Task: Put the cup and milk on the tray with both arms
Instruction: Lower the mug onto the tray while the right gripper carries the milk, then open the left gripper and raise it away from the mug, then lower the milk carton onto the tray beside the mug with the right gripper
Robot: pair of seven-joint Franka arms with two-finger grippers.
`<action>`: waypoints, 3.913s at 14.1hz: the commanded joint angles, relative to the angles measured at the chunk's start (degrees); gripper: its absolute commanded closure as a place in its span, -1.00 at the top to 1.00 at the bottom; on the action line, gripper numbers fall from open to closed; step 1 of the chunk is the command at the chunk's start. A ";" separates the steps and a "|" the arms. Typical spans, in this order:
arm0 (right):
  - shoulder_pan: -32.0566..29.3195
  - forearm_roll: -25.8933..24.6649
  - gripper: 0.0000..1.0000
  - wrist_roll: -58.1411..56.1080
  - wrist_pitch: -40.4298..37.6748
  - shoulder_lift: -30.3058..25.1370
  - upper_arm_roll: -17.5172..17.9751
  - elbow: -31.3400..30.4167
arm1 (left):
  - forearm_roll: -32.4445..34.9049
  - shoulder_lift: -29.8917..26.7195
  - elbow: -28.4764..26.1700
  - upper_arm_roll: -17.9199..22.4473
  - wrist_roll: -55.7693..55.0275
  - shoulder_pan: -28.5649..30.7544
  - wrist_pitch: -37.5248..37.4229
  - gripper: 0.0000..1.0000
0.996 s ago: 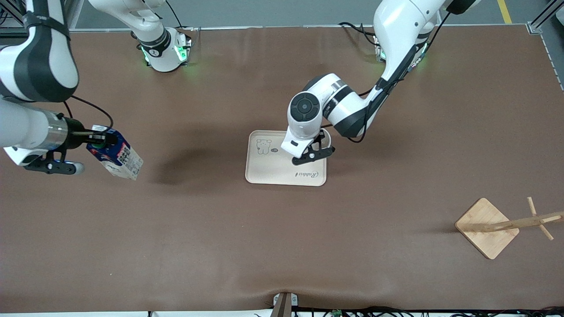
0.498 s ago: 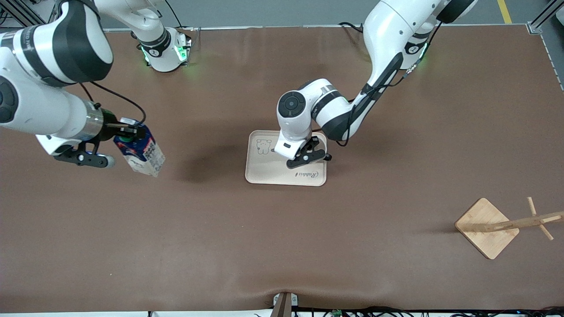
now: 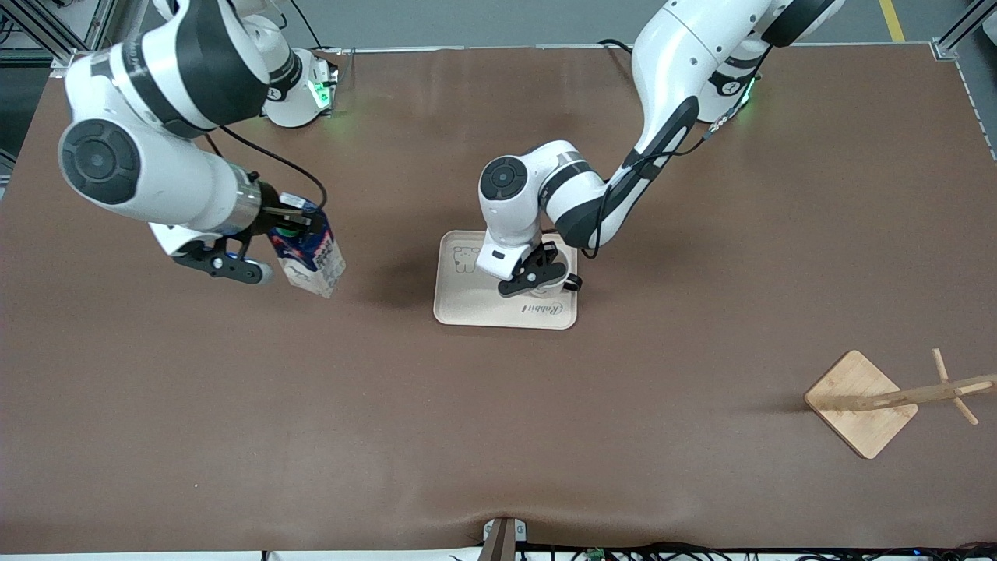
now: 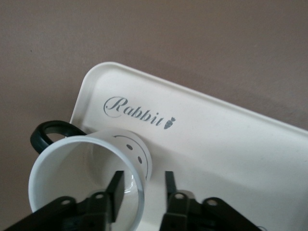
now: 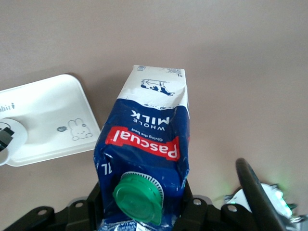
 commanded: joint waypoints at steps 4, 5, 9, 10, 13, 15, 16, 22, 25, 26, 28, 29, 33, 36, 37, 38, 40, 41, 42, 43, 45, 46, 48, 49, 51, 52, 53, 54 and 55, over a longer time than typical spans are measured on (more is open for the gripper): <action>7.28 2.25 -0.79 9.34 2.97 2.04 -0.57 -2.00 | 0.41 -11.76 0.34 0.22 3.14 4.16 -8.56 1.00; 8.07 5.13 -0.79 9.95 4.73 2.04 -0.57 -3.05 | 0.32 -13.61 0.34 -0.04 4.89 6.27 -9.01 1.00; 12.73 10.42 -0.79 10.66 10.88 5.54 -0.57 -3.06 | 0.23 -19.06 0.43 -0.22 13.85 13.75 -13.39 1.00; 13.35 12.61 -0.78 10.66 12.29 6.86 -0.57 -2.80 | 0.23 -19.94 0.60 -0.22 16.84 15.50 -14.45 1.00; 14.23 15.10 -0.73 9.70 13.89 11.16 -0.57 1.14 | -0.82 -20.57 5.42 -0.05 24.67 18.95 -22.60 1.00; 14.76 14.83 -0.69 7.43 13.36 14.41 -0.57 4.66 | -1.08 -20.57 8.41 0.30 29.93 20.52 -27.36 1.00; 15.63 13.79 -0.68 4.97 12.40 15.47 -0.57 5.45 | -1.17 -20.74 9.21 -0.39 33.35 22.88 -28.16 1.00; 15.29 12.55 -0.61 -8.06 8.61 23.29 -0.65 12.56 | -13.46 -30.57 6.59 8.47 57.26 25.54 -29.13 1.00; 15.46 12.37 -0.54 -8.14 8.61 24.62 -0.65 13.46 | -16.63 -35.93 3.52 13.74 66.06 25.46 -31.60 1.00; 15.29 12.02 -0.49 -8.15 8.70 24.80 -0.65 13.37 | -18.03 -38.12 1.42 15.32 66.95 25.28 -31.69 1.00; 15.46 11.93 -0.41 -8.06 9.05 25.33 -0.65 13.29 | -20.93 -43.22 -5.24 16.83 69.23 25.19 -31.86 1.00; 15.55 11.84 -0.37 -7.97 9.05 25.68 -0.65 13.28 | -21.82 -43.94 -6.68 17.00 69.51 25.71 -31.60 1.00; 15.29 11.84 0.90 -7.71 9.58 25.77 -0.74 13.28 | -22.27 -43.95 -6.34 16.92 69.60 26.33 -31.69 1.00; 15.29 11.84 1.00 -7.62 9.76 25.77 -0.74 13.28 | -22.27 -44.12 -6.34 16.92 69.69 26.42 -32.04 1.00; 15.29 11.76 1.00 -7.62 9.93 25.77 -0.74 13.28 | -22.27 -44.30 -6.34 16.92 69.69 26.42 -32.04 1.00; 15.20 11.84 1.00 -7.62 9.93 25.77 -0.74 13.28 | -22.27 -44.30 -6.34 16.92 69.69 26.42 -32.21 1.00; 15.29 11.84 1.00 -7.62 10.11 25.68 -0.74 13.28 | -22.27 -44.30 -6.34 17.00 69.69 26.42 -32.30 1.00; 15.29 11.84 1.00 -7.62 10.11 25.68 -0.74 13.28 | -22.27 -44.30 -6.34 17.00 69.69 26.42 -32.30 1.00; 15.29 11.84 1.00 -7.62 10.11 25.68 -0.74 13.28 | -22.18 -44.30 -6.34 17.00 69.60 26.42 -32.30 1.00; 15.29 11.84 1.00 -7.62 10.11 25.68 -0.74 13.28 | -22.18 -44.30 -6.34 17.00 69.69 26.68 -32.30 1.00; 15.29 11.84 1.00 -7.62 10.20 25.68 -0.74 13.37 | -22.09 -44.30 -6.34 17.00 69.69 27.21 -32.30 1.00; 15.29 11.93 1.00 -7.53 10.46 25.68 -0.74 13.37 | -22.09 -44.30 -6.34 17.00 69.69 27.21 -32.22 1.00; 15.72 11.84 1.00 -7.53 11.07 25.68 -0.74 13.37 | -22.09 -44.30 -6.34 17.00 69.69 27.13 -32.21 1.00; 15.90 11.84 1.00 -7.53 11.60 25.68 -0.74 13.37 | -22.09 -44.30 -6.34 17.00 69.69 27.21 -32.21 1.00; 15.99 11.84 1.00 -7.53 11.95 25.68 -0.74 13.37 | -22.09 -44.30 -6.34 17.00 69.69 27.12 -32.30 1.00; 15.99 11.84 1.00 -7.53 12.04 25.59 -0.74 13.37 | -22.09 -44.30 -6.34 17.00 69.69 27.21 -32.22 1.00; 15.99 11.84 1.00 -7.53 12.04 25.59 -0.74 13.37 | -22.09 -44.30 -6.34 17.00 69.69 27.21 -32.21 1.00; 15.99 11.93 1.00 -7.44 12.04 25.59 -0.74 13.37 | -22.00 -44.21 -6.34 17.00 69.69 27.13 -32.21 1.00; 15.99 12.02 1.00 -7.44 12.13 25.59 -0.74 13.37 | -22.00 -44.12 -6.34 16.92 69.69 27.12 -32.21 1.00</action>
